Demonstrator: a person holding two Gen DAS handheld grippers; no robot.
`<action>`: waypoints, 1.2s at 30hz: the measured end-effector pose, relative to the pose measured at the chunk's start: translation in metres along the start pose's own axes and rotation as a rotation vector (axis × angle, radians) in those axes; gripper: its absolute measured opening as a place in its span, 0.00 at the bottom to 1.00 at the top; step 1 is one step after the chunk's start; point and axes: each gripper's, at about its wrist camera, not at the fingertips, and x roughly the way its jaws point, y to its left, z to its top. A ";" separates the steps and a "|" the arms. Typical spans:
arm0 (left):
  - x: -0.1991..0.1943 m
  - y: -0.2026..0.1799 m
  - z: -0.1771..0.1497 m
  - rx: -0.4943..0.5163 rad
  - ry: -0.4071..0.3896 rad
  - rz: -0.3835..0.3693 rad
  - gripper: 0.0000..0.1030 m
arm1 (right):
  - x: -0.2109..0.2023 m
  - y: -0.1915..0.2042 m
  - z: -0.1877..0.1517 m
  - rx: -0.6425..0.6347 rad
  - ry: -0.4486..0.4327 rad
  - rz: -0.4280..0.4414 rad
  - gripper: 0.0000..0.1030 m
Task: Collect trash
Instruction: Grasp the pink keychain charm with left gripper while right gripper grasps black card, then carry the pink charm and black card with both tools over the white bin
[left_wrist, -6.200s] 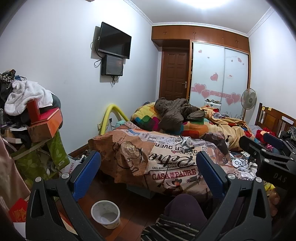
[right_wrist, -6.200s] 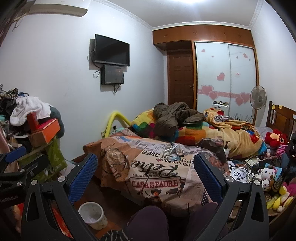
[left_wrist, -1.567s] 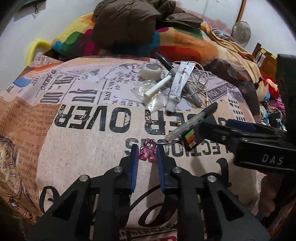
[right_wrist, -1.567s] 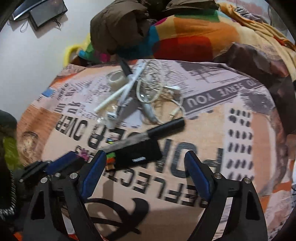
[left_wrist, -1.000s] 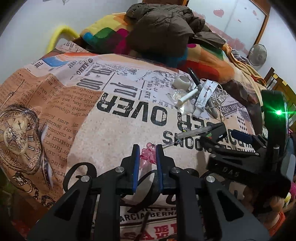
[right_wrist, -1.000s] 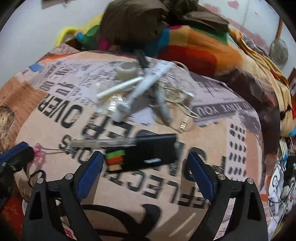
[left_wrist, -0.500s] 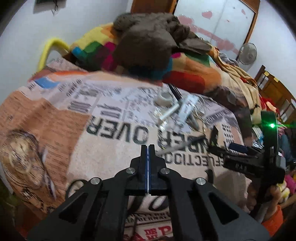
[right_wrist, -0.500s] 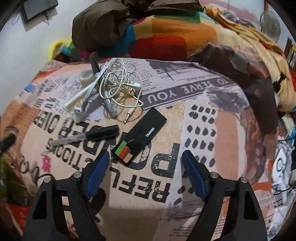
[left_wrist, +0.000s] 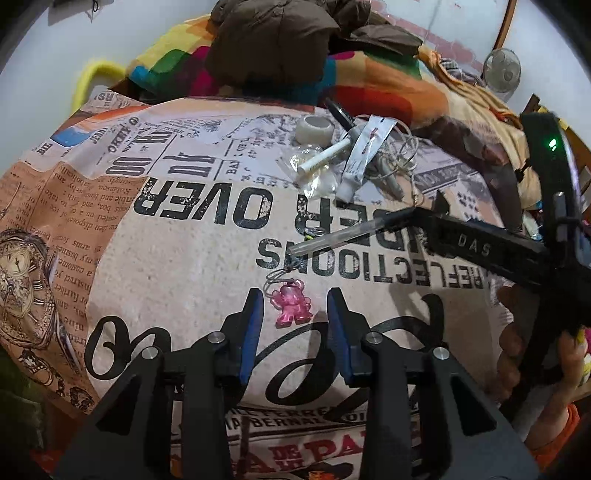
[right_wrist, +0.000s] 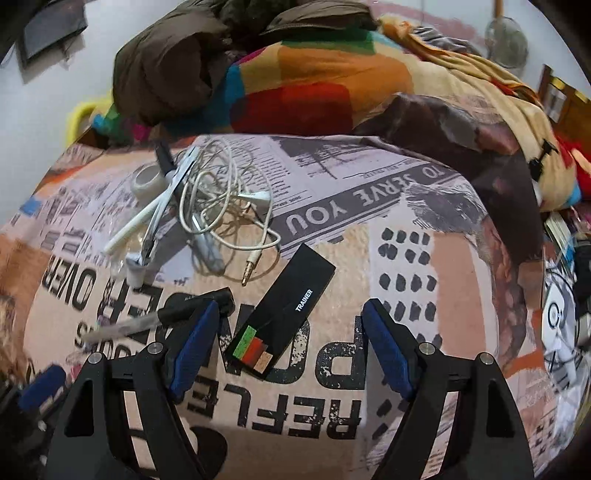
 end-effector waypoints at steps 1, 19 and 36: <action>0.002 0.000 0.000 -0.002 0.003 0.006 0.34 | 0.000 -0.001 0.000 0.008 -0.008 -0.004 0.70; 0.007 -0.010 0.001 0.023 -0.039 0.090 0.22 | -0.008 -0.046 0.005 0.074 0.009 0.073 0.21; -0.072 -0.012 0.035 -0.038 -0.171 -0.034 0.22 | -0.040 -0.043 0.011 0.077 -0.033 0.191 0.20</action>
